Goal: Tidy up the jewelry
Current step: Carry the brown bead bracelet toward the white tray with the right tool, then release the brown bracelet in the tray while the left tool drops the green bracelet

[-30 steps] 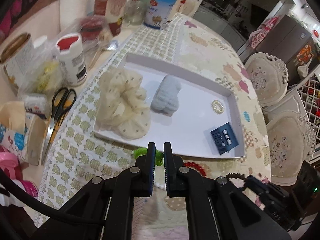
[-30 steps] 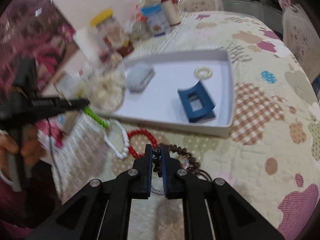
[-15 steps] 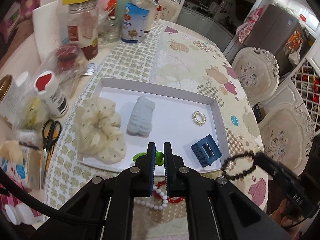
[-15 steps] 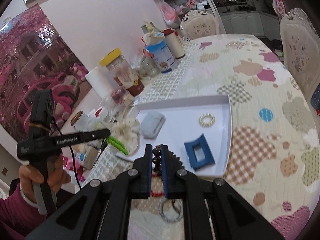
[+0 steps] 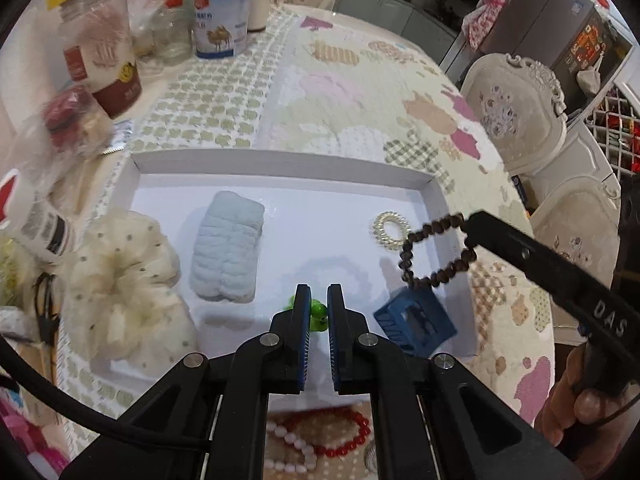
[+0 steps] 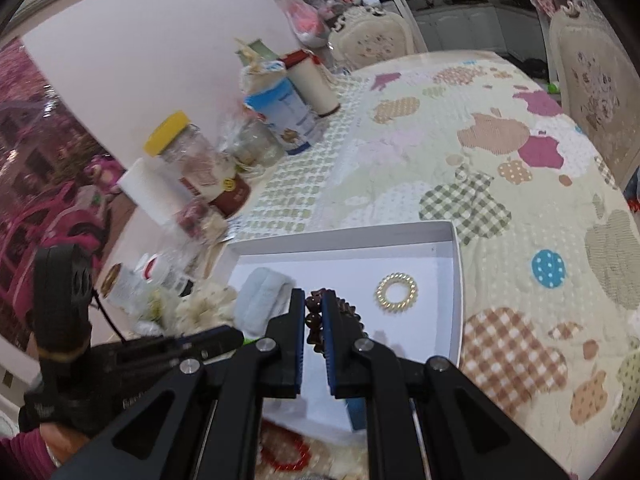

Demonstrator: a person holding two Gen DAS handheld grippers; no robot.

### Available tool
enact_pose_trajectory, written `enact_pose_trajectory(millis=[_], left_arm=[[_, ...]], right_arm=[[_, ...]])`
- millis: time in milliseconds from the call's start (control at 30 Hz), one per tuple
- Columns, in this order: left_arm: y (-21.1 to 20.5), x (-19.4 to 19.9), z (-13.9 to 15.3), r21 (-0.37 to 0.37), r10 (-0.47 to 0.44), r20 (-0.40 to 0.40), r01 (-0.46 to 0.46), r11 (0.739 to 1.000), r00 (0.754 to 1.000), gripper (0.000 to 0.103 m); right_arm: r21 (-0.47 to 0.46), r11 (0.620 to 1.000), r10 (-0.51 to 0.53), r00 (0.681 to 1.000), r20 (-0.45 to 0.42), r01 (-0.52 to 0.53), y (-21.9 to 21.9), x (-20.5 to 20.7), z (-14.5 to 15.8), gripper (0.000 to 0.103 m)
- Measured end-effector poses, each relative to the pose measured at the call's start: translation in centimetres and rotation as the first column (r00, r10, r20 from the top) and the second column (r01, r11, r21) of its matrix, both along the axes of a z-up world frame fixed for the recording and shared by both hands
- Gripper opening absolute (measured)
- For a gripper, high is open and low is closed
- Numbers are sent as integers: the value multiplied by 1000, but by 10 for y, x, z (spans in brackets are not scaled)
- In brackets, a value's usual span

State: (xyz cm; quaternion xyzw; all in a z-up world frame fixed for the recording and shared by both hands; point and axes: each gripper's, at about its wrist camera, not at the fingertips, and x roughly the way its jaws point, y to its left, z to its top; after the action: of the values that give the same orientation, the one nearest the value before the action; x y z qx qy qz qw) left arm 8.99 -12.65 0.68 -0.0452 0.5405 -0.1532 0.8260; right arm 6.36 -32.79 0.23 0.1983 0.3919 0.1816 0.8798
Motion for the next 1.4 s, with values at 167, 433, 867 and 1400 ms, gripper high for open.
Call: enact_pose_trajectory(millis=[167,433,867,1400], left_arm=[[18,13,-24,20,38,-42,-37,999,998,7],[48,21,-45,44,100,-70,-97,994,993,7],[49,21,-43,22,122,-73,-120,992,990,26],[42,-32,2,141,118,84,-129,982,989,28]], right_arm=[[-21,1000,9,998,-54,-10,9,31,-18,8],[-35,996,75,988,-135,-80,49,85,-47,8],[-45,994,88,976,-200,-99,67,110,-70,36],[-171,985,8,1000,-11,-10,33,-8,-11,42]])
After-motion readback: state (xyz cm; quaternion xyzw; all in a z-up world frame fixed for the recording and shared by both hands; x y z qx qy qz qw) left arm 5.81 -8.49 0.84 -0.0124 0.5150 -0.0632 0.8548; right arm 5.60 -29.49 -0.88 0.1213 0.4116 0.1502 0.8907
